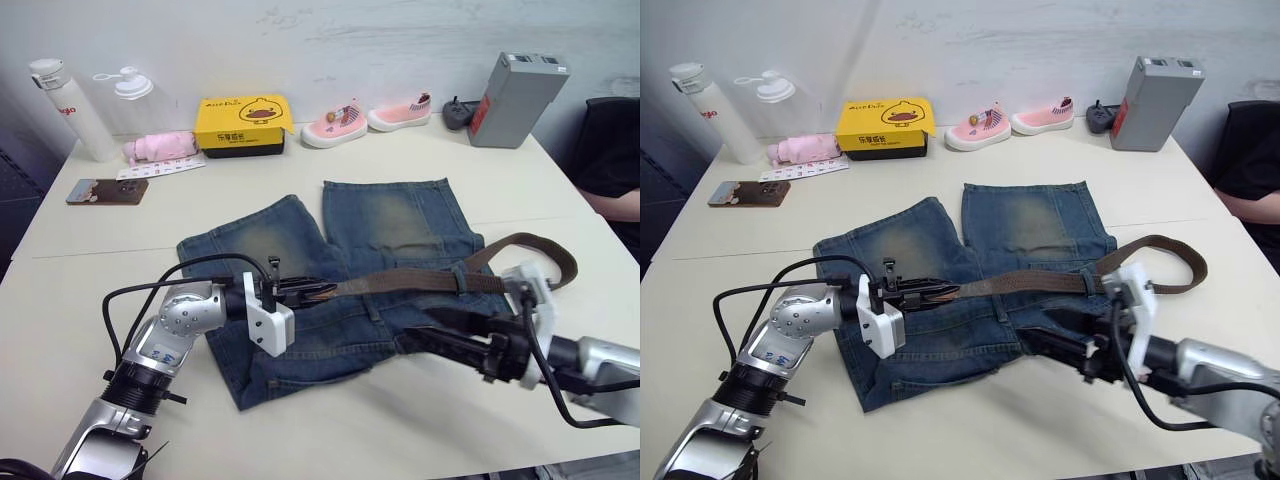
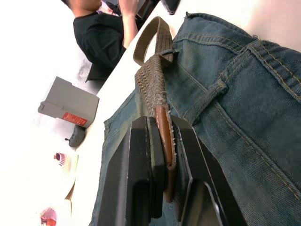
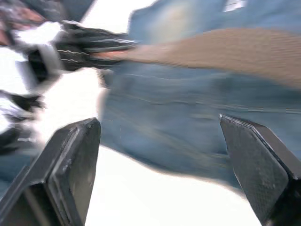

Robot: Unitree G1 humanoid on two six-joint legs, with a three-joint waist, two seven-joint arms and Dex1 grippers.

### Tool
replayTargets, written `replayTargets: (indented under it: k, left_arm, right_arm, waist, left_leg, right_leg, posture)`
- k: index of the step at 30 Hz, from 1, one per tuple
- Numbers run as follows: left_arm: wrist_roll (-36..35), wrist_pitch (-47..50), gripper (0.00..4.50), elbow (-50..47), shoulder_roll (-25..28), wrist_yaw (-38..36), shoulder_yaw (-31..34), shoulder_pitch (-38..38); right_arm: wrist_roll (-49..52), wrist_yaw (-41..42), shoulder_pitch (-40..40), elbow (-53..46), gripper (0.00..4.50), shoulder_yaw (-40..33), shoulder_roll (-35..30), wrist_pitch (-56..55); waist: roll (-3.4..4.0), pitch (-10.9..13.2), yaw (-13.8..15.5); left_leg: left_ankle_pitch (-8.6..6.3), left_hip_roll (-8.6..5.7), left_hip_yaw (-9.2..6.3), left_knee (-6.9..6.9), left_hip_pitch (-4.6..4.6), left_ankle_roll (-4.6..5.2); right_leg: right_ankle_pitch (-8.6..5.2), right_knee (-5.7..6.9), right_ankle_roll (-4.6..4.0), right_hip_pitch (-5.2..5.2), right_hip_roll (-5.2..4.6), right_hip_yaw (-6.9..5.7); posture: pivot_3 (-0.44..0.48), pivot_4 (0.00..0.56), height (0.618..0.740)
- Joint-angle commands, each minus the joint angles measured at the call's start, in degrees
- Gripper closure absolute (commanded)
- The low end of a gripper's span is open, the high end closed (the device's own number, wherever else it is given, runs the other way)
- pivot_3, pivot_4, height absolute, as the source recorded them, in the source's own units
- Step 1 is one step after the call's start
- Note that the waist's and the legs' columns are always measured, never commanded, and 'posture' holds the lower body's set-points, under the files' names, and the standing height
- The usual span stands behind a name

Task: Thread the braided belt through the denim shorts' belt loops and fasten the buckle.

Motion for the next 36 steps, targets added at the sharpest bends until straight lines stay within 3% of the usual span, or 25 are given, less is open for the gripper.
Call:
replayTargets:
  k: [1, 5, 7, 11, 14, 22, 25, 29, 31, 34, 36]
  left_arm:
    - [-0.03, -1.35, 4.49, -1.57, 0.41, 1.39, 0.59, -0.78]
    - [0.27, -1.23, 4.49, -1.92, 0.75, 1.39, 0.36, -0.73]
    - [0.60, -1.57, 4.49, -1.66, 0.99, 1.36, 0.29, -0.73]
    - [0.49, -1.28, 4.49, -1.69, 1.11, 1.44, 0.27, -0.62]
    - [0.58, -1.31, 4.49, -1.80, 1.13, 1.51, 0.24, -0.66]
    - [1.20, -0.99, 4.49, -1.44, 1.57, 1.50, 0.44, -0.69]
    - [1.07, -0.31, 4.49, -1.52, 1.60, 1.40, 0.45, -0.58]
    - [-4.71, 6.13, 4.49, -4.13, 1.54, -0.68, 0.60, 0.78]
    - [-7.58, 10.86, 3.46, -6.08, 1.94, -1.89, 0.93, 1.76]
    - [-12.52, 17.85, 2.42, -9.83, 4.78, -6.10, 1.03, 5.11]
    - [-15.41, 20.03, 2.42, -12.01, 6.62, -7.90, 1.69, 7.78]
  right_arm:
    - [8.99, -15.43, -1.38, -0.55, 0.21, 12.64, 6.20, -14.38]
    - [8.99, -25.73, -2.69, 1.94, 0.21, 19.02, 14.59, -22.03]
    - [8.99, -28.79, -4.38, 3.45, 0.21, 18.40, 18.39, -25.20]
    - [8.99, -32.36, -5.92, 5.23, 0.21, 16.89, 20.08, -27.80]
    - [8.99, -34.35, -7.03, 5.31, 0.86, 16.63, 21.56, -28.90]
    - [8.99, -37.88, -7.66, 5.91, 4.24, 17.52, 22.57, -29.37]
    - [8.99, -38.09, -7.93, 5.94, 4.39, 17.38, 23.12, -30.14]
    - [8.99, -37.38, -8.13, 6.87, 4.39, 15.19, 23.11, -31.79]
    - [8.40, -35.78, -7.47, 8.04, 4.50, 13.14, 21.31, -31.69]
    - [5.37, -30.83, -5.98, 11.93, 4.50, 8.78, 16.30, -29.64]
    - [2.09, -27.46, -5.96, 15.32, 4.50, 6.48, 12.14, -27.84]
  waist:
    - [-0.04, 0.02, -0.06]
    - [0.05, 0.00, -0.20]
    - [0.16, 0.02, -0.19]
    - [0.16, 0.02, -0.06]
    - [0.24, -0.01, -0.10]
    - [0.40, -0.03, -0.71]
    - [0.40, -0.03, -1.14]
    - [0.43, -0.02, -1.48]
    - [0.46, 0.00, -1.51]
    - [0.48, 0.01, -1.37]
    - [0.50, 0.02, -1.38]
  left_leg:
    - [0.00, 0.00, 0.02, 0.01, 0.00, -0.01]
    - [0.05, -0.01, 0.01, 0.00, 0.03, -0.08]
    - [0.05, -0.01, 0.01, 0.05, 0.07, -0.09]
    - [0.06, -0.01, -0.05, 0.13, 0.06, -0.07]
    - [0.05, 0.00, -0.06, 0.15, 0.05, -0.05]
    - [0.05, 0.05, -0.04, 0.09, 0.03, -0.05]
    - [0.05, 0.05, -0.05, 0.09, 0.03, -0.04]
    - [0.05, 0.06, -0.05, 0.09, 0.03, -0.04]
    - [0.05, 0.07, -0.07, 0.09, 0.03, -0.04]
    - [0.04, 0.03, -0.06, 0.09, 0.04, -0.01]
    - [0.03, 0.03, -0.06, 0.09, 0.04, 0.01]
  right_leg:
    - [0.01, 0.00, 0.01, -0.01, -0.01, 0.01]
    - [0.00, 0.01, 0.02, -0.06, 0.02, -0.03]
    - [0.01, 0.03, 0.04, -0.14, 0.01, -0.01]
    - [0.03, 0.04, 0.07, -0.16, -0.04, -0.03]
    - [0.05, 0.04, 0.09, -0.16, -0.04, 0.00]
    - [0.04, 0.05, 0.08, -0.21, -0.03, 0.01]
    - [0.04, 0.06, 0.08, -0.21, -0.03, 0.01]
    - [0.04, 0.07, 0.08, -0.22, -0.03, 0.02]
    - [0.04, 0.08, 0.08, -0.23, -0.04, 0.04]
    - [0.04, 0.07, 0.08, -0.20, -0.07, 0.04]
    - [0.04, 0.06, 0.07, -0.20, -0.08, 0.04]
  posture:
    - [0.000, 0.150, 0.706]
    - [0.000, 0.150, 0.706]
    - [0.000, 0.150, 0.706]
    - [0.000, 0.150, 0.706]
    - [0.000, 0.150, 0.706]
    - [0.000, 0.150, 0.706]
    - [0.000, 0.150, 0.706]
    - [0.000, 0.150, 0.706]
    - [0.000, 0.150, 0.706]
    - [0.000, 0.150, 0.706]
    - [0.000, 0.150, 0.706]
